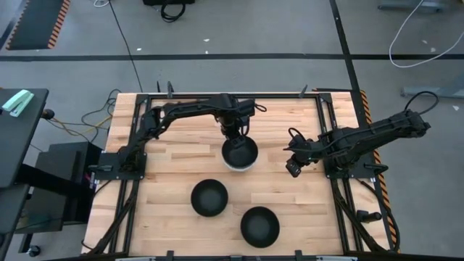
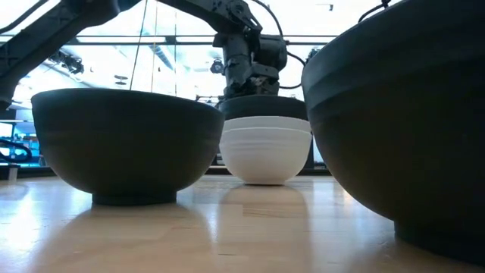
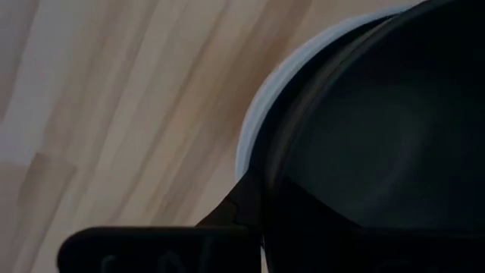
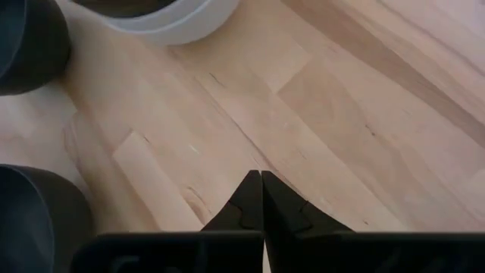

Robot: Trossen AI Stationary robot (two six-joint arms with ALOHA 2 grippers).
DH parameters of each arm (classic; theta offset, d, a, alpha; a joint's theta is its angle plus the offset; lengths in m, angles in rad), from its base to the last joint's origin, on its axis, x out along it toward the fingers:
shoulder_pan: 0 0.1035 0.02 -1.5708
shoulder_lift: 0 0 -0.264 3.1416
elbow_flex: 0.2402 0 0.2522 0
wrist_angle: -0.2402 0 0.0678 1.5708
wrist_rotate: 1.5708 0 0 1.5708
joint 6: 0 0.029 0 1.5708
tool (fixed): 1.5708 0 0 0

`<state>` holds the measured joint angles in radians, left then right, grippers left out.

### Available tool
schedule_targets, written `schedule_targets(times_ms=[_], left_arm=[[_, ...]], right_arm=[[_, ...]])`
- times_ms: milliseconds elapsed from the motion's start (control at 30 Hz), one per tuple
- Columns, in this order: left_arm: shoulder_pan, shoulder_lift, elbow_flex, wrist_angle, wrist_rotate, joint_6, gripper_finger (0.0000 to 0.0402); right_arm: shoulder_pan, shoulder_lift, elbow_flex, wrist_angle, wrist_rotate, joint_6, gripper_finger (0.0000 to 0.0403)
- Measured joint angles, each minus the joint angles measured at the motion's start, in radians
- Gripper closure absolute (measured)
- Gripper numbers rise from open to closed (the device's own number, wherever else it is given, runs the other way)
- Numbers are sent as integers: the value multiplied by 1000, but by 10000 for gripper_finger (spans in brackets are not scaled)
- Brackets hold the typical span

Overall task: Nest bowls inside each other
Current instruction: Stack the top left black bowl on the white bowl

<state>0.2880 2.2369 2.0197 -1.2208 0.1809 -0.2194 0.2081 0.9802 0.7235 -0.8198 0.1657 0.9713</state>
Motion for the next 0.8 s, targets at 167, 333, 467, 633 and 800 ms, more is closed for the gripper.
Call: schedule_targets(times_ms=[167,333,467,633,800], left_arm=[[-11,1,1,28,-67,-2,392],[-11,1,1,42,-74,-13,365],[-12,2,1,43,-74,-13,322],[-13,0,1,43,-72,-13,291],[-19,-1,1,42,-49,-23,275]], right_arm=[[0,0,0,0,10,-5,403],[0,0,0,-1,10,-9,403],[0,0,0,-1,10,-9,398],[0,0,0,-1,10,-12,390],[0,0,0,-1,10,-13,391]])
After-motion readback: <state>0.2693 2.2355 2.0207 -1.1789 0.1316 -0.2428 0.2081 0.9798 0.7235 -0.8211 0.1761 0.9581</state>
